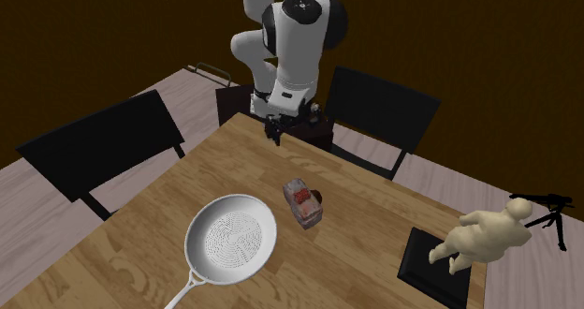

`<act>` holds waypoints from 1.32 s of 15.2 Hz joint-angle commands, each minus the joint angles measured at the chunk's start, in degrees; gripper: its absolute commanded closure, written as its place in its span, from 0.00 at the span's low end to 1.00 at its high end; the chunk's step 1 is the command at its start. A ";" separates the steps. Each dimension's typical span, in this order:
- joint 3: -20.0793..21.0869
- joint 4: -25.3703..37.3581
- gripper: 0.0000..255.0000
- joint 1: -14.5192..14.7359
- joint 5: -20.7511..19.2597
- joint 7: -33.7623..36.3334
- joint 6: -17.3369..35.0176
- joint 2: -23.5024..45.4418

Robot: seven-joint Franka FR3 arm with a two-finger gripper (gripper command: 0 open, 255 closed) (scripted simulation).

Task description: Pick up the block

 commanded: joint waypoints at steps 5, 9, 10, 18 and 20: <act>-0.22 11.15 0.00 -0.26 0.59 -1.40 2.22 13.26; -0.20 20.56 0.00 -0.53 1.02 -2.25 2.15 22.54; -0.19 21.33 0.00 -0.56 1.05 -2.31 2.09 23.26; -0.16 18.44 0.00 -0.59 1.07 -2.25 7.13 25.41; -0.16 18.53 1.00 -0.59 1.07 -2.25 7.14 25.51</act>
